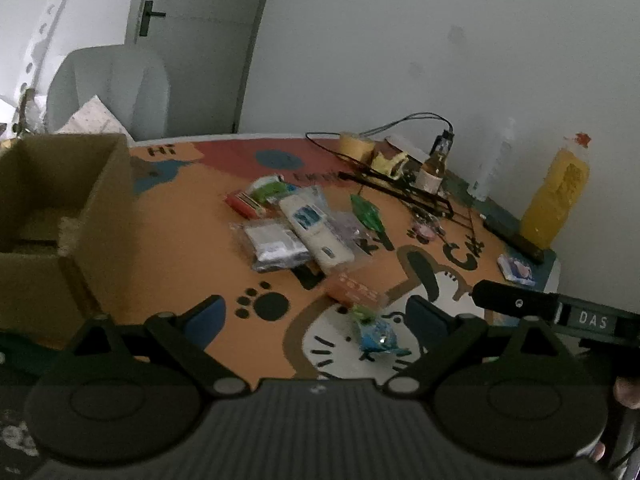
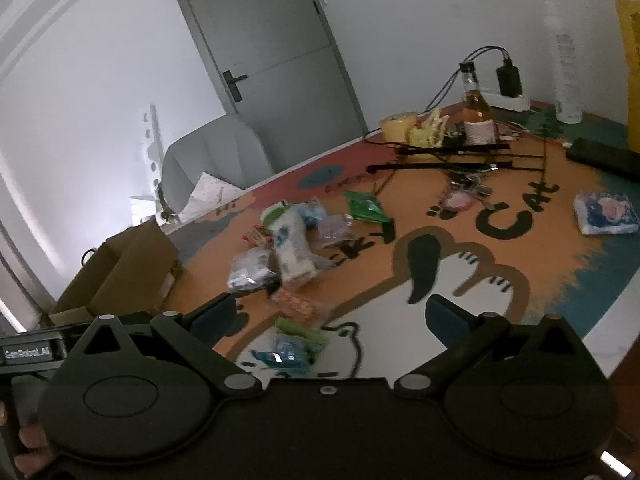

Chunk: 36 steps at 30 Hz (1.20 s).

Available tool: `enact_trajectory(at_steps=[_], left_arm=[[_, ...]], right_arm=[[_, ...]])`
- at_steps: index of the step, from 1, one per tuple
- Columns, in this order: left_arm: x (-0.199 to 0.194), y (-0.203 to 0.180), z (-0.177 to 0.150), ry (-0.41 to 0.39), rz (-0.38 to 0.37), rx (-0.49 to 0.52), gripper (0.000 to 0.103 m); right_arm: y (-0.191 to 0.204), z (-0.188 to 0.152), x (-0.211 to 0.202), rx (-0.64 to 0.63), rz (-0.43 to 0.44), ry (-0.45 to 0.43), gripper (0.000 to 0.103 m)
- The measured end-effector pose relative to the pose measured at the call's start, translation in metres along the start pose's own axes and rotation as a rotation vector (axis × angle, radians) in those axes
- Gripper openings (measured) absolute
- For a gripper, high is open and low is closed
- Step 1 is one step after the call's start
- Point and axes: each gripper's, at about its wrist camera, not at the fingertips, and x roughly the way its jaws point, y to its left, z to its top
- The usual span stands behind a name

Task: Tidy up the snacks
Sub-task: 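Grasp the small blue-and-green snack bag with the right tool, then grasp the orange-red printed snack pack with the left tool while the right tool holds the blue bag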

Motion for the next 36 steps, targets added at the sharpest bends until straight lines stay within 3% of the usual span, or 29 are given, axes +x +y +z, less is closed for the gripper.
enact_trajectory(at_steps=[6,11,22,26,28,30,36], left_arm=[[0.026,-0.010,-0.009,0.027,-0.002,0.004,0.090],[0.043,-0.007,-0.012,0.051,0.019,0.001,0.068],[0.062,0.009,-0.011,0.064,0.061,-0.014,0.064],[0.068,0.013,-0.010,0.074,0.071,-0.027,0.062],[0.070,0.014,-0.009,0.080,0.072,-0.032,0.062],[0.073,0.014,-0.008,0.086,0.072,-0.033,0.062],[0.082,0.003,-0.005,0.093,0.056,-0.022,0.062]], right_arm=[[-0.015,-0.010,0.011,0.011,-0.006,0.019,0.097],[-0.014,-0.020,0.025,0.002,0.024,0.048,0.089],[0.015,-0.035,0.055,-0.033,0.092,0.083,0.080],[0.016,-0.038,0.066,-0.038,0.062,0.097,0.070],[0.019,-0.038,0.067,-0.065,0.044,0.088,0.058],[0.021,-0.039,0.068,-0.101,0.017,0.083,0.028],[0.010,-0.036,0.066,-0.104,-0.006,0.071,0.026]])
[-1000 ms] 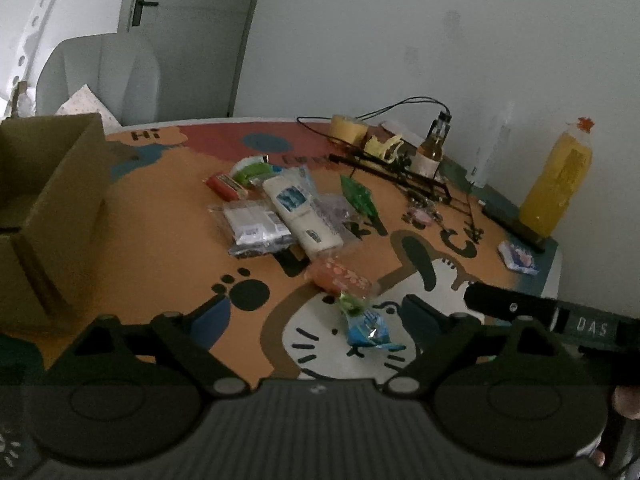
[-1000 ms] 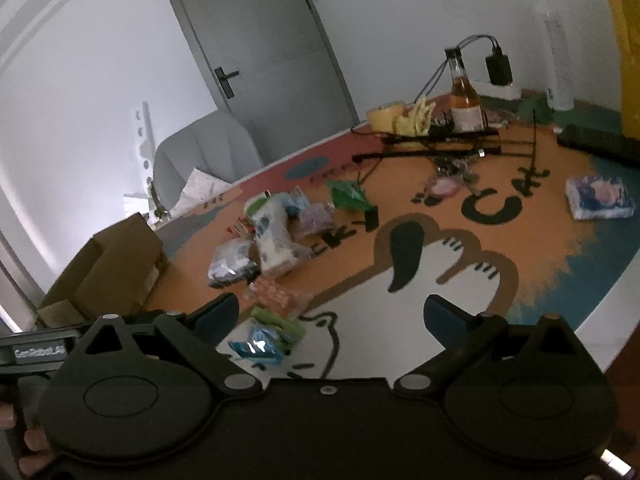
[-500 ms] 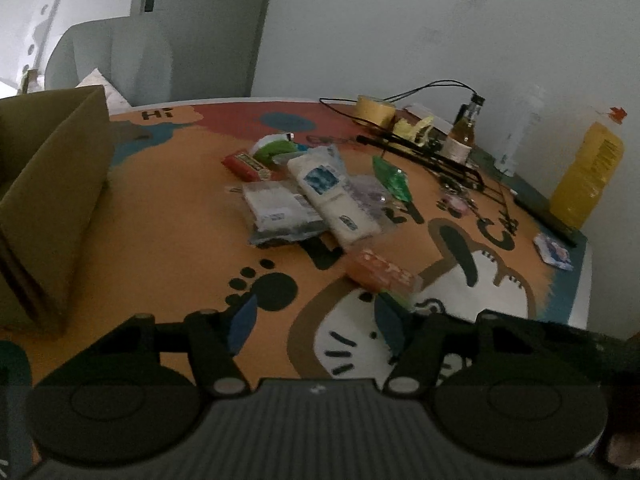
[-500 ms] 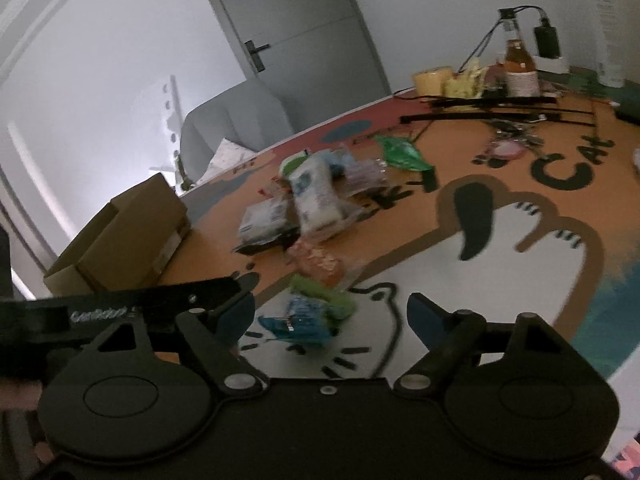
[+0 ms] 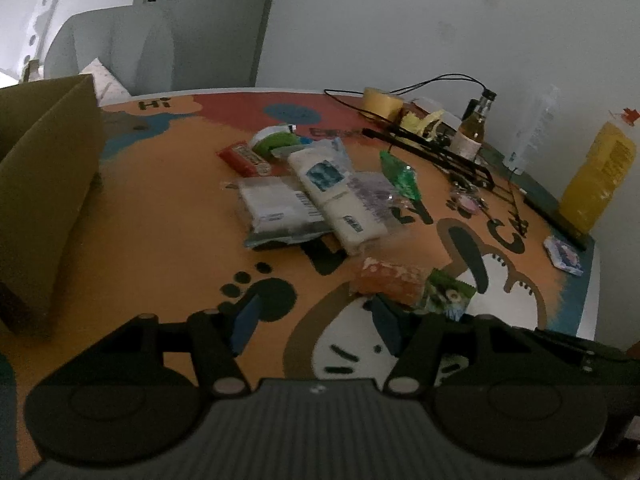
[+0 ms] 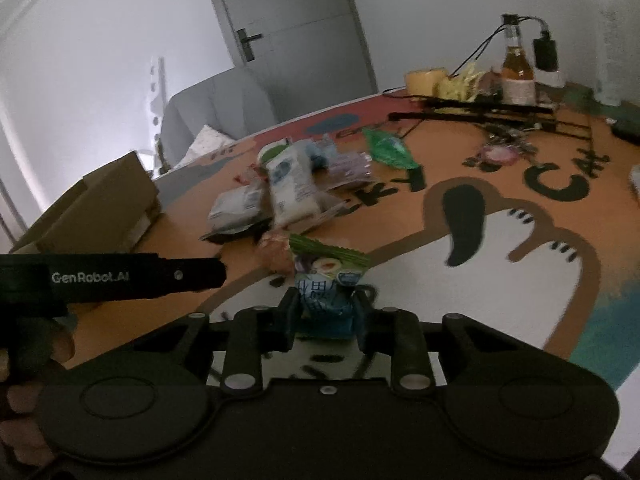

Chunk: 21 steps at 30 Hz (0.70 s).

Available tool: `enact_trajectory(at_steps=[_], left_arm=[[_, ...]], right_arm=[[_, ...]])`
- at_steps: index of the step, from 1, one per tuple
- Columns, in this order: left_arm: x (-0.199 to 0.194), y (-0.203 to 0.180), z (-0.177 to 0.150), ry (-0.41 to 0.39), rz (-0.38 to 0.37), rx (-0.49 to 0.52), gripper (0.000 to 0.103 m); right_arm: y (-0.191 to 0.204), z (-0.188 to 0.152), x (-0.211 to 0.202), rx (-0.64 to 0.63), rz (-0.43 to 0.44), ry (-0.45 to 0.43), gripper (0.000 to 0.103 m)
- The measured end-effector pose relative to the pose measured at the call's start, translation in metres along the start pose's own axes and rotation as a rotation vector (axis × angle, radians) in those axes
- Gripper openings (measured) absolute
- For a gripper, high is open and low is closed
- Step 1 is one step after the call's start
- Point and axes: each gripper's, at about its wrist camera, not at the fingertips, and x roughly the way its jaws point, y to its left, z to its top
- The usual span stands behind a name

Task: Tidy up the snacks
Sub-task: 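Grasp the orange-red printed snack pack with the left tool while the right tool holds the blue bag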

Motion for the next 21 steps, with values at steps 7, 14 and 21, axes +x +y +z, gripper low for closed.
enact_trajectory(at_steps=[7,14,21], left_arm=[[0.014,-0.020,0.005,0.010,-0.030,0.018,0.066],[0.029,-0.037,0.009,0.018,-0.039,0.026,0.070],[0.045,-0.050,0.013,0.015,-0.009,0.069,0.080]], right_arm=[[-0.019,0.005,-0.006,0.036,-0.024,-0.021,0.026],[-0.039,0.007,-0.008,0.070,-0.047,-0.035,0.026],[-0.051,0.007,-0.005,0.096,-0.030,-0.040,0.026]])
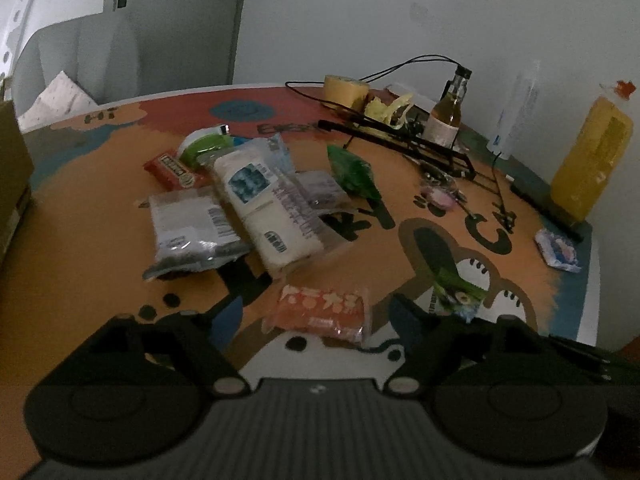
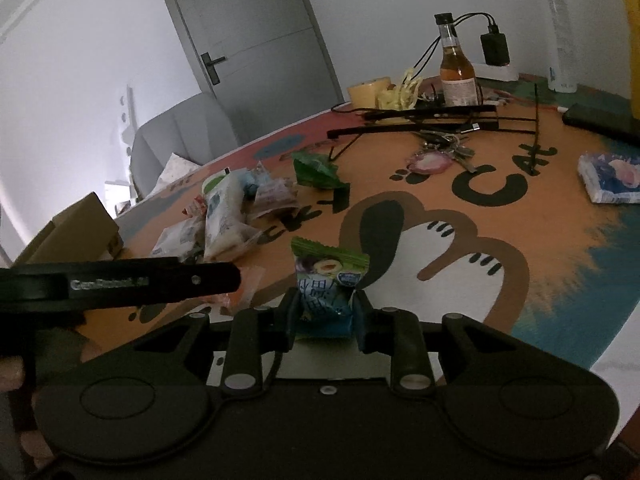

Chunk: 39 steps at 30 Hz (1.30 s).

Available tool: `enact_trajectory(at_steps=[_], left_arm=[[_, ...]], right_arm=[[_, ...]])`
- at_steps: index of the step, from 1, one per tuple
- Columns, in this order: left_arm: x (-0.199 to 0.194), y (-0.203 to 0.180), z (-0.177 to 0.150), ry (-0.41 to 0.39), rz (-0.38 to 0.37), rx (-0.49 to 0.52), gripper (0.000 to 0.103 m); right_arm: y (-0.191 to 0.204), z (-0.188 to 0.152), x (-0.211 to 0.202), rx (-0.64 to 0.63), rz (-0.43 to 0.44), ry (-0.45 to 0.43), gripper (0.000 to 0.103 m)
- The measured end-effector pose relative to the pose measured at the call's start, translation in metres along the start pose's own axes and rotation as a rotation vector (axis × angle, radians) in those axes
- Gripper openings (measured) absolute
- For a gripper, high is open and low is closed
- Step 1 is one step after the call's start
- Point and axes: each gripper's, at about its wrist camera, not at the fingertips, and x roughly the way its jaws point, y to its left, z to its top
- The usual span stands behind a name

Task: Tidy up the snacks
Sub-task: 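Grasp the orange-red printed snack pack with the left tool while the right tool holds the blue bag, then carry both packs to the box and open the left tool inside it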

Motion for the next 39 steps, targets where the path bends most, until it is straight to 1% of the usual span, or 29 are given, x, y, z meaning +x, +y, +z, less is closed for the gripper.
enact_trajectory(at_steps=[3,5,9,10,12,13,14,15,16,18,19,21,25,26,27,31,34,39], left_arm=[[0.009,-0.005,0.000,0.002,0.036,0.044,0.080],[0.015,-0.006,-0.002,0.010,0.033,0.045,0.080],[0.018,-0.013,-0.005,-0.005,0.063,0.107,0.080],[0.018,-0.014,-0.006,-0.011,0.077,0.114,0.075],[0.017,-0.015,-0.009,-0.018,0.095,0.128,0.070],[0.017,-0.015,-0.009,-0.022,0.101,0.137,0.063],[0.015,-0.015,-0.009,-0.025,0.101,0.139,0.057],[0.014,-0.013,-0.009,-0.023,0.101,0.134,0.055],[0.013,-0.011,-0.008,-0.021,0.096,0.128,0.053],[0.011,-0.007,-0.007,-0.016,0.089,0.116,0.052],[0.010,-0.005,-0.007,-0.014,0.085,0.107,0.052],[0.007,0.000,-0.007,-0.013,0.078,0.088,0.051],[-0.001,0.006,-0.007,-0.022,0.069,0.067,0.051],[-0.003,0.008,-0.007,-0.025,0.067,0.061,0.051],[-0.006,0.009,-0.006,-0.028,0.064,0.055,0.051],[-0.017,0.014,-0.001,-0.055,0.057,0.042,0.051],[-0.025,0.018,0.002,-0.072,0.052,0.033,0.051],[-0.038,0.027,0.003,-0.093,0.043,0.016,0.051]], right_arm=[[-0.005,0.001,0.001,0.012,0.007,-0.007,0.026],[-0.006,0.002,0.002,0.018,0.010,-0.008,0.026],[-0.004,0.002,0.003,-0.010,-0.001,-0.014,0.027],[-0.002,0.001,0.003,-0.021,-0.006,-0.015,0.027],[0.000,0.001,0.004,-0.030,-0.004,-0.014,0.036],[0.001,0.002,0.004,-0.030,0.000,-0.014,0.038],[0.003,0.002,0.004,-0.030,0.000,-0.015,0.045],[0.005,0.002,0.005,-0.033,-0.004,-0.018,0.052],[0.007,0.002,0.006,-0.039,-0.008,-0.024,0.054],[0.011,0.002,0.010,-0.047,-0.026,-0.035,0.054],[0.013,0.002,0.011,-0.054,-0.037,-0.041,0.053],[0.018,0.001,0.013,-0.076,-0.067,-0.045,0.036],[0.021,0.002,0.011,-0.079,-0.065,-0.040,0.033],[0.023,0.002,0.010,-0.082,-0.065,-0.042,0.029],[0.027,0.002,0.009,-0.089,-0.066,-0.045,0.008],[0.037,0.006,0.007,-0.079,-0.050,-0.045,0.008],[0.044,0.006,0.006,-0.092,-0.057,-0.050,0.008],[0.048,0.006,0.001,-0.076,-0.036,-0.060,0.006]])
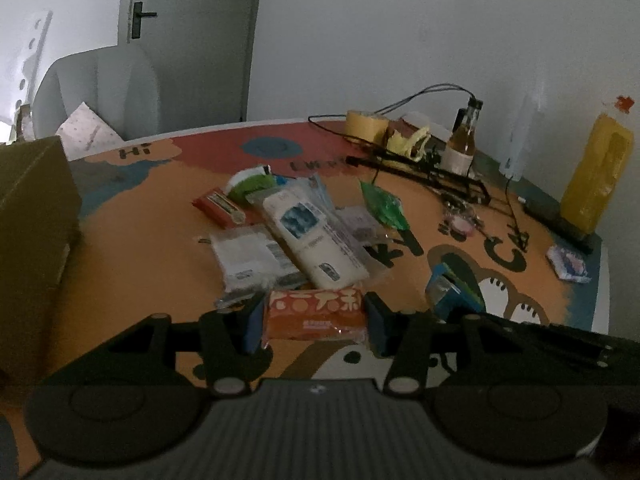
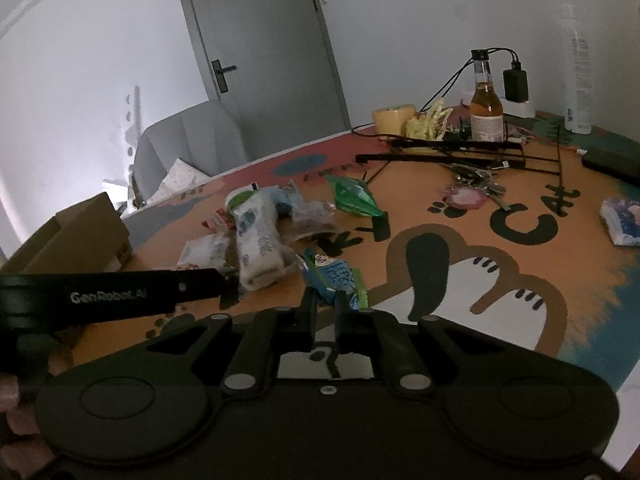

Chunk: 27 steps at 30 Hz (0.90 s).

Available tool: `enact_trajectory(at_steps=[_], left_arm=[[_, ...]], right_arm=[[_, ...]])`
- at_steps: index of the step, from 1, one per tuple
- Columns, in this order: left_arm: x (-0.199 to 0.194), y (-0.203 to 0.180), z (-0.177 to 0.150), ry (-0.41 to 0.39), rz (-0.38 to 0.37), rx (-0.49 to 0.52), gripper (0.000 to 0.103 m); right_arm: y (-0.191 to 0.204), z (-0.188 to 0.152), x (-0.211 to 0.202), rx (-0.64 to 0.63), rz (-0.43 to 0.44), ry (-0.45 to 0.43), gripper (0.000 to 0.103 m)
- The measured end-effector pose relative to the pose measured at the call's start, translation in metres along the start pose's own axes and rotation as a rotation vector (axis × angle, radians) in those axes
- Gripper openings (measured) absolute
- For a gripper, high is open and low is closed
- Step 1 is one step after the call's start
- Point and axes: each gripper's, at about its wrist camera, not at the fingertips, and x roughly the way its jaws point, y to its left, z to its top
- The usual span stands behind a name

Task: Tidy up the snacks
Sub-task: 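Carry both packs to the box and open the left tool inside it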

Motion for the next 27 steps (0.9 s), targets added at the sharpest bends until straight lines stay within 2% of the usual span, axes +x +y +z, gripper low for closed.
enact_trajectory(at_steps=[11,27], left_arm=[[-0.029,0.028,0.007,-0.053,-0.001,-0.053,0.051],[-0.070,0.078,0.032,-0.142,0.007,-0.090,0.050]], right_arm=[[0.015,0.008,-0.011,0.027,0.054,-0.029,0.004],[0.079,0.035,-0.011,-0.029,0.080,-0.094,0.004]])
